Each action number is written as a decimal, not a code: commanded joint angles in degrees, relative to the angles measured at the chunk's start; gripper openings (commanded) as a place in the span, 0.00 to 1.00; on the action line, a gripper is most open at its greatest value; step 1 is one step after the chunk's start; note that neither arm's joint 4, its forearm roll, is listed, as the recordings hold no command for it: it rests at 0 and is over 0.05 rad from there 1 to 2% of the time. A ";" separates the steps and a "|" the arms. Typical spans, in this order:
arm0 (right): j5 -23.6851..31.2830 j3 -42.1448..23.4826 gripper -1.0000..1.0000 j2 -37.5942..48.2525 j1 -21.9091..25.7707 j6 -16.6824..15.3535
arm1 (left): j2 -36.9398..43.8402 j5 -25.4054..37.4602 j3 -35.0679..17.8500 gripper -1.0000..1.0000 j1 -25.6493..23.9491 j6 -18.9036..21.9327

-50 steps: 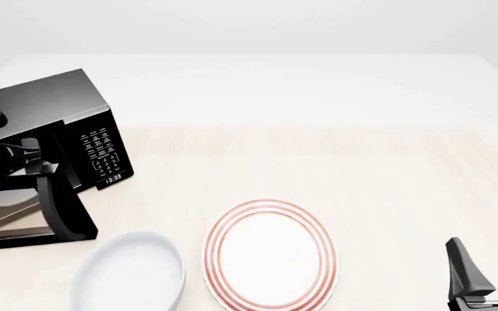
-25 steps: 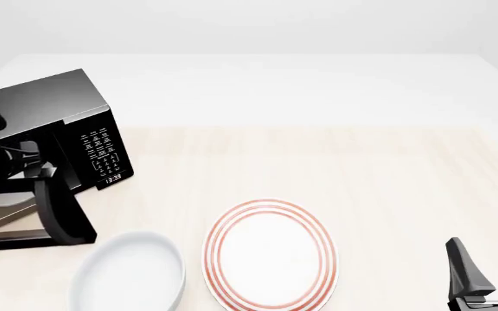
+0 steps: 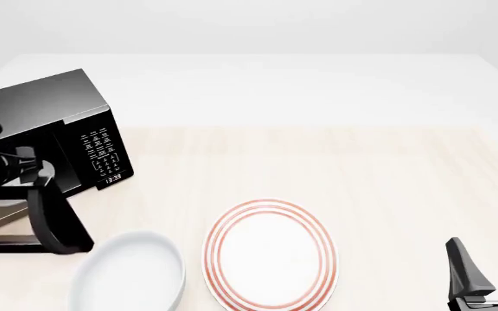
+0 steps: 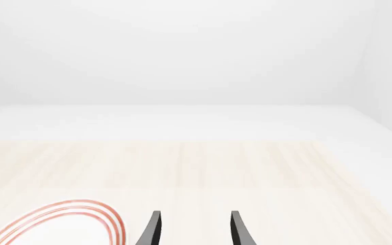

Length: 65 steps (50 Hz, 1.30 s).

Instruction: Open the microwave.

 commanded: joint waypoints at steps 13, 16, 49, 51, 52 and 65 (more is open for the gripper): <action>0.00 0.00 1.00 0.00 0.00 0.01 | -2.61 -0.07 4.63 1.00 0.25 -1.04; 0.00 0.00 1.00 0.01 -0.01 0.00 | -3.64 0.21 5.29 1.00 0.23 -1.21; 0.00 0.00 1.00 0.00 0.00 0.00 | -9.72 2.55 8.52 1.00 0.88 -1.99; 0.00 0.00 1.00 -0.01 0.00 0.00 | -10.08 2.67 8.77 1.00 1.12 -2.01; 0.00 0.00 1.00 0.00 0.00 0.01 | -10.25 2.73 8.89 1.00 1.21 -1.97; 0.00 0.00 1.00 0.01 0.00 0.00 | -12.76 4.34 9.38 1.00 2.35 -1.96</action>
